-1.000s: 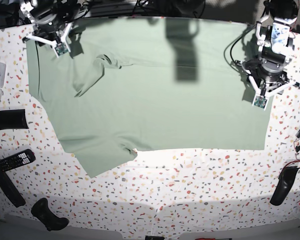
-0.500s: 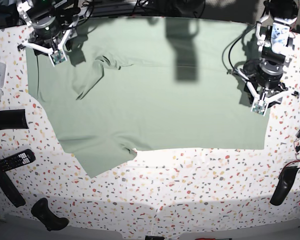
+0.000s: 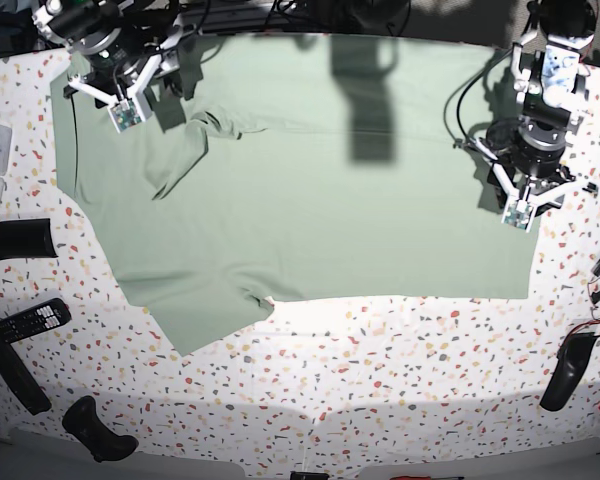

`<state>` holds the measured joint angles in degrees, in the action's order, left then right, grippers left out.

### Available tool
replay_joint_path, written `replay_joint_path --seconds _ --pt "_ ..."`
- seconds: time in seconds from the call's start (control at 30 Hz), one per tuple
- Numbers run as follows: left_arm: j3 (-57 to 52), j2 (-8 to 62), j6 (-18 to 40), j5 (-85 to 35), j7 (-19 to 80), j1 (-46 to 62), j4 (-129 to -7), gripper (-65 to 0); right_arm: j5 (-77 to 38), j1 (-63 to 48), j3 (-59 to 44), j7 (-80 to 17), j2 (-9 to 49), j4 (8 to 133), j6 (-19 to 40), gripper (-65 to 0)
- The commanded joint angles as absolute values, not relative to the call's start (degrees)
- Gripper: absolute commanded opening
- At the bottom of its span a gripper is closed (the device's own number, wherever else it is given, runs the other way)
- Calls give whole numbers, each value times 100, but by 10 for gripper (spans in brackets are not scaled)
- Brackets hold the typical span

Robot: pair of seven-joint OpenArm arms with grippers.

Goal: Fold the T-shirt properly
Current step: 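Lower both grippers to grasp the shirt's side edges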

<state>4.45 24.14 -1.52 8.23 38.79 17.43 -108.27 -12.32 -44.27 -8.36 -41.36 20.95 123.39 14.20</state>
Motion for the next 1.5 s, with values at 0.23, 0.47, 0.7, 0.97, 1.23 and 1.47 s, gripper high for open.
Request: replay_joint_path --seconds 0.23,0.47,0.7,0.97,1.23,1.47 --pt "410 2477 -217 897 3809 1697 -10938 -473 -1715 -3905 -425 -4064 2143 12130 1669 -384" --pt "410 2477 -217 897 3806 1697 -10938 -473 -1651 -3120 246 -3990 2141 11605 1669 -384" --pt "410 2480 -217 897 3809 1697 -10938 -473 -1601 -1920 690 -3944 2141 11146 1669 -384" --pt "410 2480 -217 899 3802 1697 -10938 -473 -1498 -1310 869 -3879 2143 10997 1669 -384" --pt "410 2477 -231 899 3894 1002 -10938 -473 -1490 -989 860 -3688 2143 10997 1667 -383" --pt "410 2477 -862 897 3767 377 -10938 -471 -762 -937 860 -3837 2143 10997 1627 -325"
